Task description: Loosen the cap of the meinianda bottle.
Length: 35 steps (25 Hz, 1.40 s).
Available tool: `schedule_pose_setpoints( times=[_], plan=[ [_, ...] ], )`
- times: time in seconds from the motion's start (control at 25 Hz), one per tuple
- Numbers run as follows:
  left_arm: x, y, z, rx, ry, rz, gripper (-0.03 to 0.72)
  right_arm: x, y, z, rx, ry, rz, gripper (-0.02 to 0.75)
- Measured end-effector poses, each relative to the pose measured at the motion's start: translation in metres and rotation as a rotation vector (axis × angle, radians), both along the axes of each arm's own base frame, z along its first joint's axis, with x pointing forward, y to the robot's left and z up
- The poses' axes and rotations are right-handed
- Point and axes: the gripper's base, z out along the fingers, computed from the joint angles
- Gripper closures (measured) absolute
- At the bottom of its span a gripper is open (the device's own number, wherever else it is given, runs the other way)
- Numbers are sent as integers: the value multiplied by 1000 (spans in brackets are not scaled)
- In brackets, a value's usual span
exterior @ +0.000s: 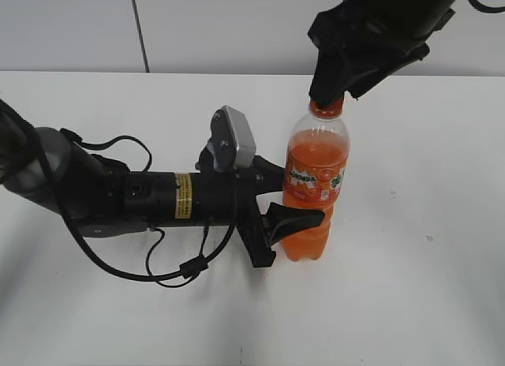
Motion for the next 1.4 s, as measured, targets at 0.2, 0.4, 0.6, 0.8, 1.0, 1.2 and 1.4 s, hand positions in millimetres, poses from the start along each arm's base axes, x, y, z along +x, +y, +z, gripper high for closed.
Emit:
schedule_pose_setpoints(
  times=[0.2, 0.4, 0.6, 0.8, 1.0, 1.2, 1.4],
  plan=[
    [0, 0, 0, 1, -2, -4, 285, 3, 3, -6, -3, 18, 15, 365],
    [0, 0, 0, 2, -3, -4, 285, 2, 3, -6, -14, -6, 94, 465],
    [0, 0, 0, 2, -4, -5, 285, 3, 3, -5, -90, -142, 457, 465],
    [-1, 0, 0, 6, -11, -13, 285, 2, 3, -5, -214, -366, 1095, 465],
    [-1, 0, 0, 8, -15, -17, 285, 2, 3, -5, -246, -429, 1281, 465],
    [-1, 0, 0, 8, -16, -17, 285, 2, 3, -4, -241, -423, 1261, 452],
    [-1, 0, 0, 7, -15, -17, 285, -3, 2, 10, -189, -429, 1057, 181]
  ],
)
